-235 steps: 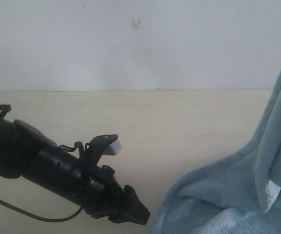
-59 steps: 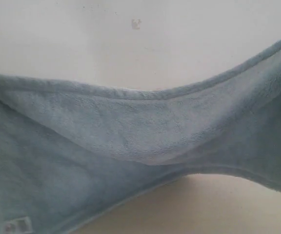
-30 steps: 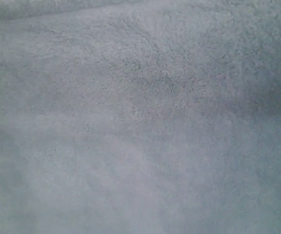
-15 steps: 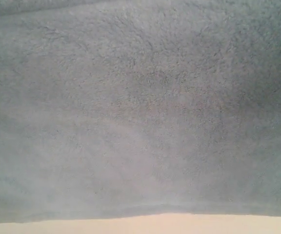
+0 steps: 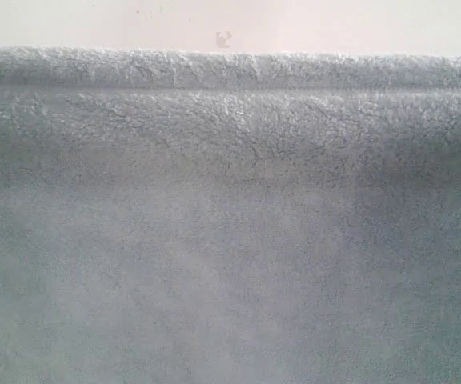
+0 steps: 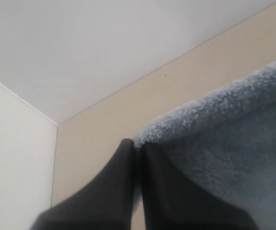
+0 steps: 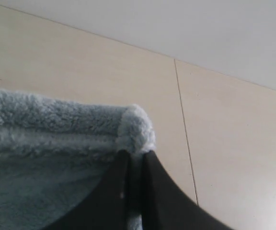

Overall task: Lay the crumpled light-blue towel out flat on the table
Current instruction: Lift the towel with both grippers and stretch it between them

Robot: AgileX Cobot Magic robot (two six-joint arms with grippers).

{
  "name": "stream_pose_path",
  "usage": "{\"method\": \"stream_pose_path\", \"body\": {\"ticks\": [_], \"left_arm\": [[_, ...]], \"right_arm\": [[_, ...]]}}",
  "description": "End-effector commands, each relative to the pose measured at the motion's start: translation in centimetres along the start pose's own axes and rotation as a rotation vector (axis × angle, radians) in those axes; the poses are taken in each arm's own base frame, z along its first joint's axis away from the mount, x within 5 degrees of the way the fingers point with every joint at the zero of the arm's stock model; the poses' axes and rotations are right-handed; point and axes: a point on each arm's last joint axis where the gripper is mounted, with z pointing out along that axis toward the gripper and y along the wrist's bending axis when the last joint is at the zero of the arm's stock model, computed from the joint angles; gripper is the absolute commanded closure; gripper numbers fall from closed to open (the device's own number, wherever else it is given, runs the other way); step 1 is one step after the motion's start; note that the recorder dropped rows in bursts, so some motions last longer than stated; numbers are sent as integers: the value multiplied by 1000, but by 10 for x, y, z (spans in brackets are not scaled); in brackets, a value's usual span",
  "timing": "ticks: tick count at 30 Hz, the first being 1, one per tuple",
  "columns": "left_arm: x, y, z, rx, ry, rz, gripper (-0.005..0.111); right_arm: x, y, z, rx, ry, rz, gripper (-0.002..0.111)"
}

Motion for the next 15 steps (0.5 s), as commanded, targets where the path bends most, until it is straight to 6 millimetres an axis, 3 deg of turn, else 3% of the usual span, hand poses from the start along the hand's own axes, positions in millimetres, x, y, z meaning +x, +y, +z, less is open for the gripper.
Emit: {"method": "stream_pose_path", "body": {"ticks": [1, 8, 11, 15], "left_arm": [[3, -1, -2, 20, -1, -24, 103], [6, -5, 1, 33, 12, 24, 103], [7, -18, 18, 24, 80, 90, 103], [6, -37, 49, -31, 190, 172, 103]], "right_arm": [[8, -10, -13, 39, -46, 22, 108], [14, -15, -22, 48, -79, 4, 108], [10, -8, -7, 55, -22, -38, 108], [4, 11, 32, 81, 95, -143, 108]]}}
